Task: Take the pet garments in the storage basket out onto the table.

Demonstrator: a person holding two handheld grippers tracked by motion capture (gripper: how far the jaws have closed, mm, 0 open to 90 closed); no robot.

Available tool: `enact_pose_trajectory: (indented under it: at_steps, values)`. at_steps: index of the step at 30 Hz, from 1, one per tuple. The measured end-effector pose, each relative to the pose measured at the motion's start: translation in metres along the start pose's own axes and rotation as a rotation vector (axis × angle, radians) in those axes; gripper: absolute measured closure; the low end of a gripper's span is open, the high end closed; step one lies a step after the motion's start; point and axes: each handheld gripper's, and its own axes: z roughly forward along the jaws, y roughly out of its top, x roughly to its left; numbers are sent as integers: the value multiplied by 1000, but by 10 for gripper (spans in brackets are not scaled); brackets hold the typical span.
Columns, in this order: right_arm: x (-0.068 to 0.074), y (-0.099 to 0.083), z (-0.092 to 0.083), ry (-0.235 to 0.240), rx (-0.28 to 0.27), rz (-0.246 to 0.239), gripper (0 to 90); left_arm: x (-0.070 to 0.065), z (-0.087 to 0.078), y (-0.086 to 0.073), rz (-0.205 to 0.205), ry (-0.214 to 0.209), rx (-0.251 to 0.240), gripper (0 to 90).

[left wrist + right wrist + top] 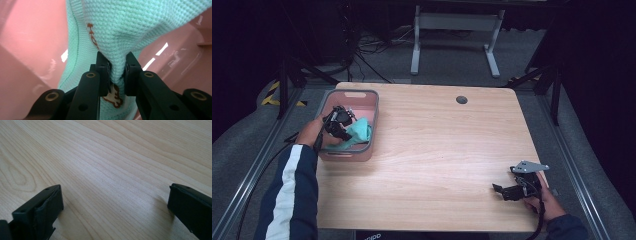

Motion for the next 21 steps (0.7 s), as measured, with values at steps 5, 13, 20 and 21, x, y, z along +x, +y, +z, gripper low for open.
enact_pose_trajectory:
  at_steps: [5, 13, 20, 21]
  values:
    - [0, 0, 0, 0, 0, 0, 5, -1, -20, -9, -12, 37, -86, 786]
    - [0, 0, 0, -2, 0, 0, 5, -3, -48, -25, -60, 84, -204, 789]
    - [0, 0, 0, -2, 0, 0, 5, -10, -61, -29, -60, 124, -289, 791]
    - [0, 0, 0, -2, 0, 0, 5, -11, -65, -30, -54, 103, -292, 791]
